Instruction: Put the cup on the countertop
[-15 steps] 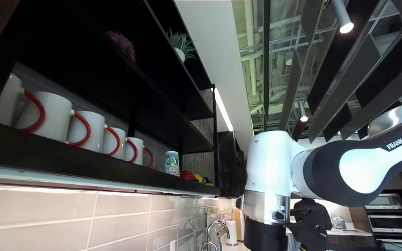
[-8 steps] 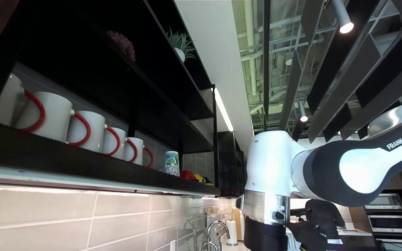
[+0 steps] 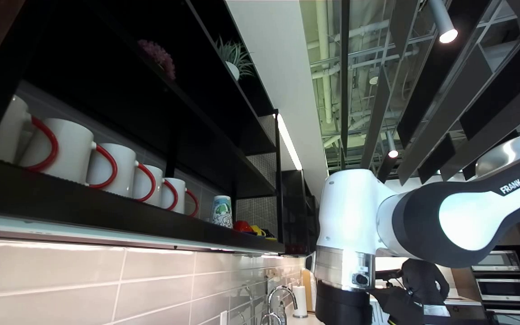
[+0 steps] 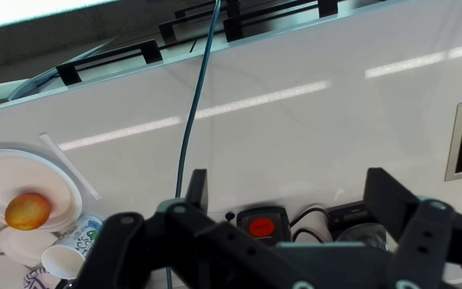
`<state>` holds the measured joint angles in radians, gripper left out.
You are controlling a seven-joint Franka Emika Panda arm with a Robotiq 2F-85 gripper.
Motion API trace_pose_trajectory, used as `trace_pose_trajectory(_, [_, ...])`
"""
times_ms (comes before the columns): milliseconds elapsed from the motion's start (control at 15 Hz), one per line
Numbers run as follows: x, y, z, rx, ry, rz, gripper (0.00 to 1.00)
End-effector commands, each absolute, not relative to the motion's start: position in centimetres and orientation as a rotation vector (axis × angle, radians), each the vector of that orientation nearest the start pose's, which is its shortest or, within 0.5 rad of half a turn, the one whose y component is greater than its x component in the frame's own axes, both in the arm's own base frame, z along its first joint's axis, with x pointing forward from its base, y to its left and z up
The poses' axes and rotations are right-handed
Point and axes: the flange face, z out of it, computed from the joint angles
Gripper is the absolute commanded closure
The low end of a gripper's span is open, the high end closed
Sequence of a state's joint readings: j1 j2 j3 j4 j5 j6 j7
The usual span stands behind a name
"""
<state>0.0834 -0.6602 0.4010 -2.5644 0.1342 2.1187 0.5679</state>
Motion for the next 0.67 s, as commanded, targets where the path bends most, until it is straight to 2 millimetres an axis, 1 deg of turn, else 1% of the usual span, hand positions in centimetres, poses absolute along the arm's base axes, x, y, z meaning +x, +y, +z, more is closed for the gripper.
trace_pose_trajectory(0, [32.9, 18.8, 48.0, -3.130, 0.314, -0.340, 0.00])
trace_pose_trajectory(467, [32.9, 18.8, 48.0, -3.130, 0.314, -0.340, 0.00])
trace_pose_trajectory(533, [33.1, 18.2, 48.5, -3.129, 0.348, -0.359, 0.00])
trace_pose_trajectory(600, [33.3, 17.1, 48.8, -3.128, 0.394, -0.371, 0.00])
